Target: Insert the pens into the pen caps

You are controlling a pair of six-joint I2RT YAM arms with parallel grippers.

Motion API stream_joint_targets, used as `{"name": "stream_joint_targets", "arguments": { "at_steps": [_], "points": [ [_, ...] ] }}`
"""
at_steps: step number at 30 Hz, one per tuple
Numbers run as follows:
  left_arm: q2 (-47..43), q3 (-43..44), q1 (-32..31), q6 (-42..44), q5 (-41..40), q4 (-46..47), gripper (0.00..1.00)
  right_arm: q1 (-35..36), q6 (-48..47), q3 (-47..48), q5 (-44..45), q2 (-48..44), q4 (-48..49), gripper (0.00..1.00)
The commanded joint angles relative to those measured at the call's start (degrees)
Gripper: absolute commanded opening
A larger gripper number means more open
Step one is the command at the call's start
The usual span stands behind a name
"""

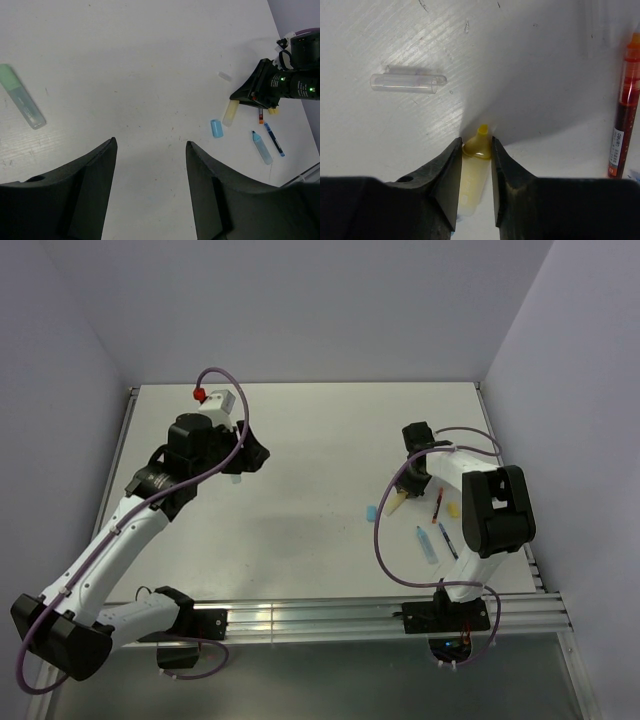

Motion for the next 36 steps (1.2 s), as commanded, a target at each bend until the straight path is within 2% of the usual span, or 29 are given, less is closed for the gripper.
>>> {"name": "stream_joint_targets", "arguments": {
  "at_steps": [1,2,3,8,19,27,29,36],
  "points": [
    [0.3,-0.8,0.7,-0.6,2.4,2.9,0.62,0.5,-0.7,-0.2,1.9,1.6,-0.4,0.23],
    [0.5,-0.9,0.7,-0.6,2.5,3.0,0.62,0.5,-0.8,-0.3,2.0,1.3,-0.3,0.15],
    [0.6,-1.0,0.7,-0.6,3.0,3.3,0.61,0.5,-0.9,-0.4,1.9,1.0,-0.2,0.12],
    [2.0,-1.9,0.7,-0.8,8.8,5.8,0.61,0.5,-1.6,0.1,2.1,-0.9,0.0,0.0],
    [4.7,-4.9,0.7,-2.2,23.2,14.0,0.6,0.4,-4.5,4.3,1.0,-8.1,-2.1,0.0],
    [7.8,-6.4,0.8,-3.7,31.2,19.6,0.64,1.6,-6.1,12.1,-3.4,-14.4,-7.0,0.0],
    [8.6,-6.4,0.8,-4.3,32.3,20.9,0.64,3.1,-5.7,14.0,-4.0,-15.3,-7.9,0.0],
    [8.8,-7.4,0.7,-5.1,34.7,23.8,0.66,16.2,-2.0,25.9,-3.8,-14.7,-10.9,0.0]
  ]
}}
